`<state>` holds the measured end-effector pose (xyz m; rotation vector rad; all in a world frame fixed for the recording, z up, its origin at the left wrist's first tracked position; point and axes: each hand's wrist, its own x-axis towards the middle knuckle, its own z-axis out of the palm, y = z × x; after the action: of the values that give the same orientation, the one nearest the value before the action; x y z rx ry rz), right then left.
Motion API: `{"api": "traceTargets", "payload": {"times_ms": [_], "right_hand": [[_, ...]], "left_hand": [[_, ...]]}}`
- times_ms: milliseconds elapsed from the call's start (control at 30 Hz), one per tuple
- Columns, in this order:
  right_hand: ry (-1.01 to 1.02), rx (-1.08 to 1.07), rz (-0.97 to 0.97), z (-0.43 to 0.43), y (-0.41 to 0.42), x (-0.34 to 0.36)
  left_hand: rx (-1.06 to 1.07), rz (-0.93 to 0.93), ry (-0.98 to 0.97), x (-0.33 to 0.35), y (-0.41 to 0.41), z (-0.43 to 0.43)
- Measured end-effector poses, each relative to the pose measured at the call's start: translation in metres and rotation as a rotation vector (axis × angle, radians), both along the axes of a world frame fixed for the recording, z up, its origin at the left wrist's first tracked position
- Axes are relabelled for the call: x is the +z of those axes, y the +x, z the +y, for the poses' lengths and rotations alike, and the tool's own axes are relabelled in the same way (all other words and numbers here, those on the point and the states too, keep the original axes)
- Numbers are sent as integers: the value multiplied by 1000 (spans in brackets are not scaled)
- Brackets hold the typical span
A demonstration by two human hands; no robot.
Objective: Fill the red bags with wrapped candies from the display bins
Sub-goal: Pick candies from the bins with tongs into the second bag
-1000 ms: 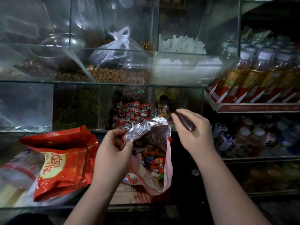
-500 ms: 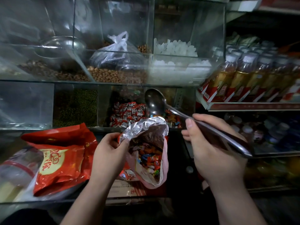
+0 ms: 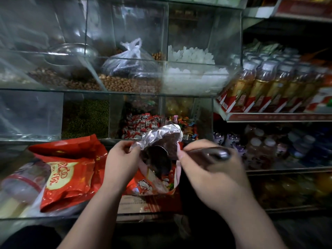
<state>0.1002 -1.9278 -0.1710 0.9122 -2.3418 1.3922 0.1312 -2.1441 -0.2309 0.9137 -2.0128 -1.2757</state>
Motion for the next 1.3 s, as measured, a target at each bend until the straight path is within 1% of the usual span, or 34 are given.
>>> {"api": "traceTargets", "payload": {"times_ms": [67, 167, 267, 400, 467, 533, 633, 700, 733, 800, 867, 933, 1033, 1100, 1167, 1233, 1267, 1300], "right_hand": [[151, 17, 10, -13, -11, -19], [239, 23, -41, -26, -29, -44], [252, -18, -27, -27, -36, -47], [211, -4, 7, -27, -39, -42], [114, -49, -106, -28, -36, -43], [74, -92, -199, -32, -35, -45], [196, -146, -250, -46, -43, -49], [268, -216, -284, -56, -55, -49], [272, -232, -295, -59, -60, -47], [235, -242, -279, -61, -62, -46], [128, -256, -239, -55, -57, -43], [17, -290, -187, -48, -49, -43], [18, -343, -167, -40, -41, -43], [16, -366, -136, -37, -38, -41], [-45, -380, -151, -34, -37, -40], [-135, -370, -251, -30, -40, -43], [-155, -367, -298, -29, -42, -44], [-163, -370, -327, -28, -43, -46]], "left_hand": [[-20, -18, -55, -1, 7, 4], [-34, -38, -97, -3, 25, 3], [-67, -41, -132, -7, 42, 4], [-88, 53, -167, -11, 50, 8], [-54, 109, -185, -10, 49, 4], [-12, 156, -198, -9, 47, -1], [29, 159, -169, -7, 41, -10], [12, 93, -136, -5, 38, -16], [-18, 55, -96, -4, 38, -19], [-92, -17, 10, -6, 41, -21], [-148, -48, 69, -10, 45, -20], [-149, -30, 84, -14, 47, -17], [-107, 2, 78, -14, 46, -14], [-75, -8, 7, -10, 45, -11], [-16, -3, -172, -2, 46, -5], [27, 111, -457, 8, 48, 2], [19, 196, -567, 13, 49, 8], [-31, 269, -627, 16, 50, 15]]}}
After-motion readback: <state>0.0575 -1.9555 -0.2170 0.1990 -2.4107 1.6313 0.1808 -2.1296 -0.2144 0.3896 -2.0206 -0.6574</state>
